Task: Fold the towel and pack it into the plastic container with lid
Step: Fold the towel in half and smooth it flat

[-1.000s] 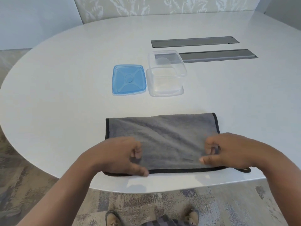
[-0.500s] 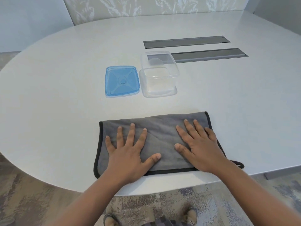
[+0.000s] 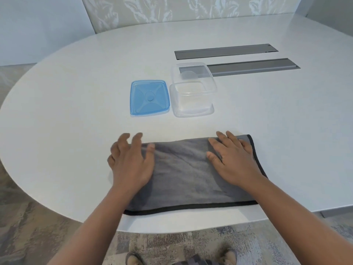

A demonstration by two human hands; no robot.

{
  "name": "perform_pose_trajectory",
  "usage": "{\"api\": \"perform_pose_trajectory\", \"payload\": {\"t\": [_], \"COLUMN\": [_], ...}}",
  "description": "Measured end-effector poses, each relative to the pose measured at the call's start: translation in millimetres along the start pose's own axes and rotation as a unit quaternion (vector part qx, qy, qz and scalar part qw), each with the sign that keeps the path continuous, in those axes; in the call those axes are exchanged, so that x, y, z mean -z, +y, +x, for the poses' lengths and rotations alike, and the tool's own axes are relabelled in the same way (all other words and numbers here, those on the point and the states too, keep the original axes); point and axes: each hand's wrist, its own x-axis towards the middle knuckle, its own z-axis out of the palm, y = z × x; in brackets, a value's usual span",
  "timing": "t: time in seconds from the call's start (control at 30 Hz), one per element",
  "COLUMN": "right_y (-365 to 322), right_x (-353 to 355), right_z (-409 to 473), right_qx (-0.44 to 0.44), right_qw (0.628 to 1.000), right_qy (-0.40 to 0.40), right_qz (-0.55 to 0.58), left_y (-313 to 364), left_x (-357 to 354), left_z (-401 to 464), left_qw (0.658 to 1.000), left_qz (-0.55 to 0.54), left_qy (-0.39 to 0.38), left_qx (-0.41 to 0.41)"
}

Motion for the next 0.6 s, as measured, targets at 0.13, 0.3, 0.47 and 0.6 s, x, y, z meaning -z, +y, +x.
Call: {"api": "perform_pose_trajectory", "payload": {"t": [0.13,0.3,0.47,0.6], "right_y": [9.6,32.7,37.8,46.3], "right_x": [0.8,-0.4,-3.6,-3.0], "right_z": [17.6,32.4,39.1,43.3], "right_qx": [-0.039,-0.147,-0.162,-0.160], "right_qw": [0.996,0.978,0.960,0.950], "right_qy": [0.084,0.114,0.153,0.182], "right_qz": [0.018,0.090,0.168,0.199], "left_y": [-21.6,-28.5,-30.3,-38.1], "left_x": [11.5,8.9,4.7,4.6], "left_z": [35.8,44.2,44.4,46.5], "left_qw": [0.995,0.982,0.975,0.977], "left_qz": [-0.072,-0.175,-0.200,-0.192], "left_qy": [0.007,0.007,0.028,0.045], "left_qx": [0.063,0.071,0.095,0.083]}}
